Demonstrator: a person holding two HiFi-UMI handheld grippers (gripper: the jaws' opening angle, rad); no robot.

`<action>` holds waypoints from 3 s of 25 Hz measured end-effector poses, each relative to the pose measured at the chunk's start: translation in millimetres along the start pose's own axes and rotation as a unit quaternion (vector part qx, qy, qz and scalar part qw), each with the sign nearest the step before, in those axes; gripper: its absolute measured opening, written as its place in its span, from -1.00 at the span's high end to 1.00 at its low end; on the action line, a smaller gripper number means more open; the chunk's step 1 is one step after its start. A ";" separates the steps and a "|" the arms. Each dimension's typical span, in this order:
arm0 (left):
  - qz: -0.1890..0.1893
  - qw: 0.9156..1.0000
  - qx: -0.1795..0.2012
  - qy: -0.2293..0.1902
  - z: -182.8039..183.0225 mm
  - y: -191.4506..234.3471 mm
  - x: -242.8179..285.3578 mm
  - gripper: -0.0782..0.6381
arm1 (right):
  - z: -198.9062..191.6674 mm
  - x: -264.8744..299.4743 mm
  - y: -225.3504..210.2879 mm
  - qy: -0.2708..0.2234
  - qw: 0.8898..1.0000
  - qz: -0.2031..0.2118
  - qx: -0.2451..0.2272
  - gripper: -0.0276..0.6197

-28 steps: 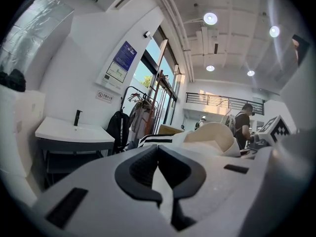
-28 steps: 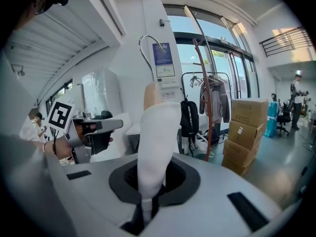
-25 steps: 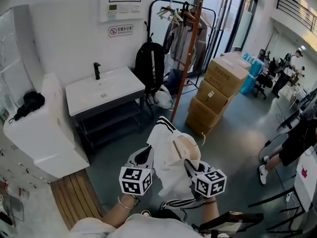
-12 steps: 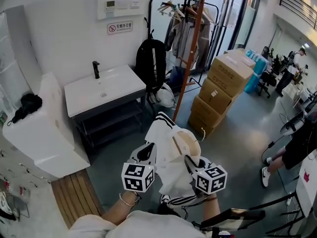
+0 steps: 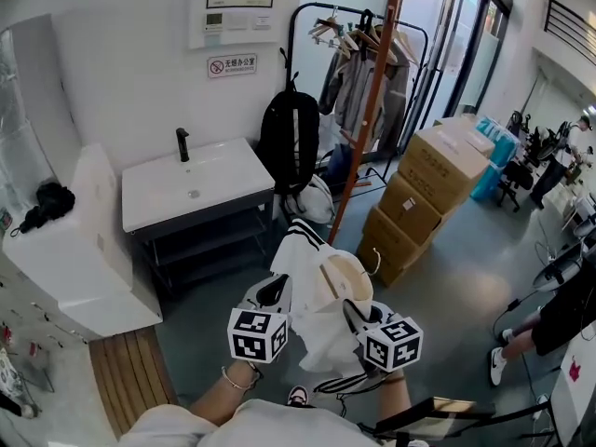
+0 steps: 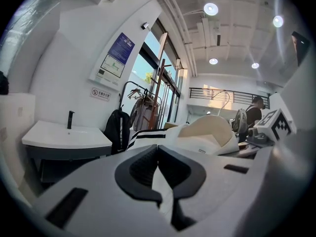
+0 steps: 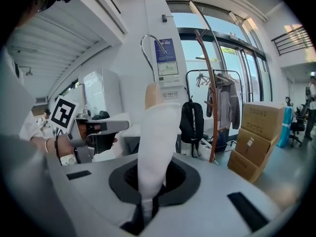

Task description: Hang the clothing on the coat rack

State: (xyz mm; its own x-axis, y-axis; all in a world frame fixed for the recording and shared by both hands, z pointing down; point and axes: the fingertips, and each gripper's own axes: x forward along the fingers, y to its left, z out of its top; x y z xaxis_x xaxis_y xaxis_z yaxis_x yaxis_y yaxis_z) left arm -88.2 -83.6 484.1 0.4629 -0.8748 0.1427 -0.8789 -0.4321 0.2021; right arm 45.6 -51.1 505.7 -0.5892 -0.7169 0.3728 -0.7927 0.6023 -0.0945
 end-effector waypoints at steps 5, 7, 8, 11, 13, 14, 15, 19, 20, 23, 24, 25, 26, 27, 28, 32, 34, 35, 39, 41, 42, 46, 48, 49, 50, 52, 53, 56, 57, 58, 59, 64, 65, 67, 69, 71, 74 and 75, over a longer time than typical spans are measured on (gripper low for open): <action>0.008 1.000 0.006 0.004 3.3 -11.1 31.6 0.76 | 9.5 6.2 -39.1 -0.001 1.000 0.008 -0.003 0.83; 0.014 1.000 0.006 0.002 5.6 -12.0 42.9 0.76 | 12.7 9.1 -52.7 -0.001 1.000 0.012 -0.006 0.83; 0.018 1.000 0.006 0.000 7.4 -11.8 48.9 0.76 | 14.3 10.9 -59.3 -0.001 1.000 0.015 -0.008 0.83; 0.029 1.000 0.007 -0.005 12.8 -12.1 67.8 0.76 | 18.5 15.9 -78.9 -0.002 1.000 0.022 -0.012 0.83; 0.033 0.999 0.007 -0.005 14.6 -13.8 79.9 0.76 | 20.4 18.7 -91.4 -0.002 1.000 0.025 -0.013 0.83; 0.034 0.999 0.007 -0.005 15.1 -14.9 85.7 0.76 | 21.4 20.2 -97.7 -0.001 1.000 0.026 -0.014 0.83; 0.035 0.999 0.007 -0.005 15.4 -16.1 91.2 0.76 | 22.3 21.6 -104.0 -0.001 1.000 0.026 -0.014 0.83; 0.047 0.999 0.009 -0.009 17.7 -14.7 108.8 0.76 | 22.6 27.8 -130.1 0.002 1.000 0.025 -0.010 0.83; 0.051 0.999 0.008 -0.009 18.7 -13.0 112.3 0.76 | 22.3 29.6 -136.4 0.002 1.000 0.025 -0.008 0.83; 0.059 0.998 0.013 -0.007 24.4 -7.2 122.2 0.76 | 22.2 37.2 -150.4 0.002 1.000 0.026 -0.003 0.83; 0.061 0.998 0.016 -0.008 26.7 -5.2 125.7 0.76 | 21.9 40.2 -153.3 0.002 1.000 0.027 -0.001 0.83; 0.062 0.998 0.017 -0.009 28.5 -3.5 129.7 0.76 | 21.5 43.0 -156.3 0.002 1.000 0.028 0.001 0.83; 0.062 0.998 0.017 -0.010 29.7 -2.3 134.2 0.76 | 21.2 45.7 -159.7 0.002 1.000 0.029 0.002 0.83; 0.062 0.998 0.017 -0.011 30.3 -1.5 138.9 0.76 | 21.2 48.3 -163.4 0.003 1.000 0.028 0.003 0.83; 0.061 0.998 0.016 -0.011 30.7 -0.8 143.3 0.76 | 21.5 50.9 -166.8 0.004 1.000 0.027 0.003 0.83; 0.055 0.998 0.010 -0.010 29.8 4.2 160.0 0.76 | 24.1 61.3 -177.2 0.009 1.000 0.027 0.004 0.83; 0.052 0.999 0.007 -0.010 29.1 7.4 171.7 0.76 | 25.2 66.5 -185.3 0.012 1.000 0.027 0.000 0.83; 0.050 0.999 0.006 -0.011 29.5 9.2 178.2 0.76 | 25.9 69.4 -189.9 0.013 1.000 0.028 -0.002 0.83; 0.048 0.999 -0.002 -0.023 35.8 19.3 204.1 0.76 | 31.3 82.9 -209.0 0.017 0.999 0.028 -0.004 0.83; 0.047 0.999 -0.006 -0.026 40.1 23.7 216.9 0.76 | 37.6 89.3 -218.6 0.019 0.999 0.029 -0.008 0.83; 0.046 0.999 -0.007 -0.028 42.9 25.2 223.4 0.76 | 42.0 92.3 -223.4 0.020 0.999 0.029 -0.010 0.83; 0.042 0.999 -0.008 -0.034 55.4 32.1 248.2 0.76 | 60.4 107.5 -237.7 0.015 0.999 0.035 -0.021 0.83; 0.042 0.998 -0.008 -0.035 60.0 36.4 260.2 0.76 | 67.9 115.8 -242.2 0.012 0.999 0.041 -0.027 0.83; 0.041 0.998 -0.008 -0.036 62.1 38.5 265.9 0.76 | 71.5 119.9 -244.6 0.011 0.998 0.044 -0.031 0.83; 0.041 0.998 -0.009 -0.036 63.9 40.5 271.3 0.76 | 74.8 124.2 -247.1 0.011 0.998 0.047 -0.034 0.83; 0.042 0.998 -0.010 -0.036 66.2 45.4 281.5 0.76 | 80.3 132.9 -253.0 0.012 0.998 0.051 -0.039 0.83; 0.043 0.998 -0.011 -0.036 66.6 48.5 286.6 0.76 | 82.5 137.5 -256.4 0.014 0.998 0.052 -0.042 0.83; 0.047 0.998 -0.014 -0.035 68.3 59.3 301.6 0.76 | 88.0 152.2 -266.5 0.019 0.997 0.053 -0.049 0.83; 0.048 0.998 -0.015 -0.035 69.3 63.2 306.8 0.76 | 89.7 157.3 -269.6 0.021 0.997 0.055 -0.051 0.83; 0.050 0.998 -0.017 -0.035 70.4 67.0 312.0 0.76 | 91.3 162.3 -272.4 0.022 0.997 0.057 -0.053 0.83; 0.051 0.998 -0.018 -0.035 71.5 70.9 317.4 0.76 | 92.8 167.4 -275.1 0.024 0.997 0.059 -0.054 0.83; 0.050 0.998 -0.021 -0.035 76.7 86.7 348.0 0.76 | 102.2 191.0 -290.0 0.029 0.995 0.070 -0.062 0.83; 0.049 0.998 -0.022 -0.034 77.8 89.2 354.5 0.76 | 104.4 195.5 -293.6 0.030 0.995 0.072 -0.064 0.83; 0.048 0.998 -0.022 -0.034 80.0 93.8 366.9 0.76 | 108.3 203.9 -300.7 0.031 0.994 0.074 -0.068 0.83; 0.047 0.998 -0.022 -0.034 81.9 98.5 377.8 0.76 | 111.5 211.6 -307.0 0.032 0.994 0.076 -0.070 0.83; 0.048 0.998 -0.023 -0.033 82.2 103.1 386.8 0.76 | 113.2 218.4 -311.6 0.033 0.994 0.078 -0.070 0.83; 0.052 0.998 -0.025 -0.031 80.7 107.2 398.9 0.76 | 114.7 226.0 -317.6 0.030 0.993 0.088 -0.073 0.83; 0.055 0.998 -0.026 -0.030 80.3 107.8 402.7 0.76 | 115.7 227.6 -319.5 0.030 0.992 0.094 -0.075 0.83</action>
State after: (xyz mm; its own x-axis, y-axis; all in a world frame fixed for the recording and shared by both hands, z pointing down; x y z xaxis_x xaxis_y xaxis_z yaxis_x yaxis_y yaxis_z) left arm -5.7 -500.0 485.6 0.3541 -0.9289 0.1084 -0.9163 -0.3214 0.2389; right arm 146.6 -447.3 514.0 -0.7103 -0.5680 0.4158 -0.6350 0.7719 -0.0304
